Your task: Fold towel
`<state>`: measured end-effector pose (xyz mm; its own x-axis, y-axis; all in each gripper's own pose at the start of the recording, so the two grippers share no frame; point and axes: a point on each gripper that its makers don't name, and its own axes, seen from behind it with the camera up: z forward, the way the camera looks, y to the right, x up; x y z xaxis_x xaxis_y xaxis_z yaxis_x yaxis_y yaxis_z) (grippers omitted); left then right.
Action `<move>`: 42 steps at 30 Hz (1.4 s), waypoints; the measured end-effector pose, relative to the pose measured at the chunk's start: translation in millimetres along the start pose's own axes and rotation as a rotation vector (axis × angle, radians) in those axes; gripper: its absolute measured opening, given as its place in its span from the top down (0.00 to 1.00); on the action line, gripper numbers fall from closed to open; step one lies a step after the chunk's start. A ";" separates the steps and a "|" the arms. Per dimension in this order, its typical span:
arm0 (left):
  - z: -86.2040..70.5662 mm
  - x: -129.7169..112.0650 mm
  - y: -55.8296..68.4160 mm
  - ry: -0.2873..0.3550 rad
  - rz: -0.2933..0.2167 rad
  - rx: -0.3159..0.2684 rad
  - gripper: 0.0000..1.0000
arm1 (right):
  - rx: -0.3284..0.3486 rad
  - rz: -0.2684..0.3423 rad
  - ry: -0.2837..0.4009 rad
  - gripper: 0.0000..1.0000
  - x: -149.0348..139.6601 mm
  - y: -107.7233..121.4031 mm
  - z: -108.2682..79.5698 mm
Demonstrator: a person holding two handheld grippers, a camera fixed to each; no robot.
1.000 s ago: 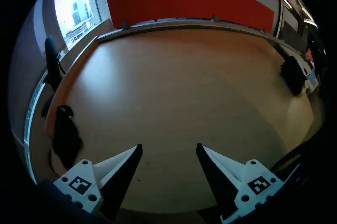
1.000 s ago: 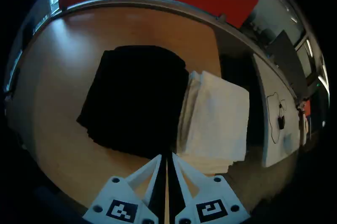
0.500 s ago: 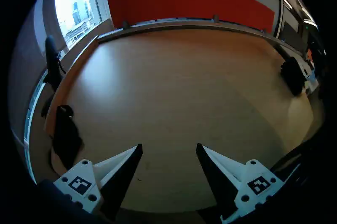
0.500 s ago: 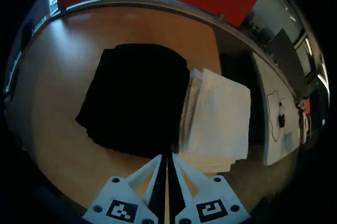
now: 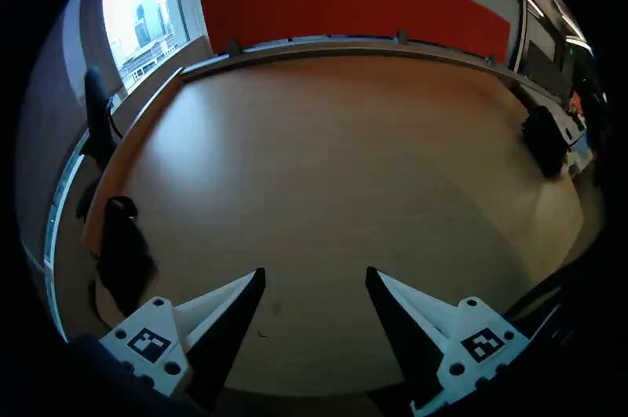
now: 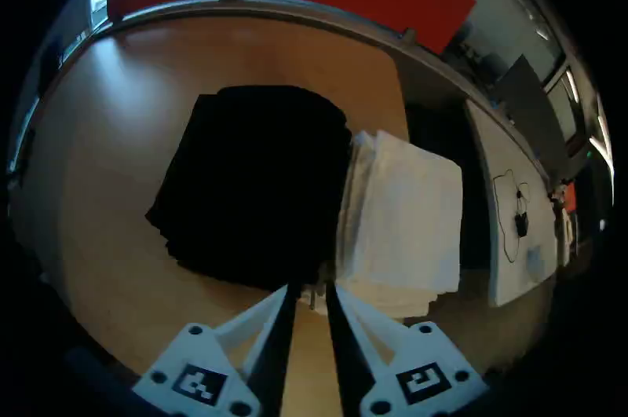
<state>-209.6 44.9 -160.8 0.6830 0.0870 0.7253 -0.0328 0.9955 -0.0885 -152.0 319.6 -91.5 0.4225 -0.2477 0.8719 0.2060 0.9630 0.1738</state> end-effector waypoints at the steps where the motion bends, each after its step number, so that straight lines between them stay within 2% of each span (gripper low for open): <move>1: -0.2 -0.4 -0.4 0.000 -0.001 0.000 0.05 | 0.000 0.003 0.002 0.53 -0.2 -0.6 -0.7; 6: -0.9 -1.0 -2.1 0.005 -0.004 -0.004 0.05 | 0.001 0.016 0.012 0.16 -1.0 -5.0 -5.2; 7: -1.0 -0.9 -2.2 0.006 -0.004 -0.005 0.05 | 0.003 0.018 0.014 0.11 -0.9 -6.0 -6.0; 9: -1.0 -0.6 -2.4 0.009 -0.005 -0.007 0.05 | 0.003 0.022 0.020 0.07 -0.1 -7.7 -7.9; 14: -0.4 0.9 -2.3 0.016 -0.010 -0.016 0.05 | 0.002 0.036 0.048 0.07 5.9 -12.5 -13.1; 19: 0.2 4.4 -1.0 0.024 -0.014 -0.026 0.05 | 0.013 0.055 0.120 0.07 26.3 -23.1 -22.9; 26: 0.1 14.0 -1.3 0.046 -0.028 -0.029 0.06 | 0.034 0.101 0.269 0.07 68.0 -49.0 -44.7; 35: 0.9 27.5 -4.0 0.075 -0.032 -0.026 0.05 | 0.058 0.201 0.495 0.07 123.6 -83.0 -77.3; 42: 2.9 38.5 -5.7 0.102 -0.041 -0.028 0.06 | 0.081 0.248 0.630 0.07 151.6 -104.5 -99.1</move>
<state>-185.2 42.7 -130.5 0.7542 0.0408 0.6554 0.0160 0.9966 -0.0804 -22.0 170.8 -22.9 0.8870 -0.0100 0.4616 -0.0193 0.9981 0.0587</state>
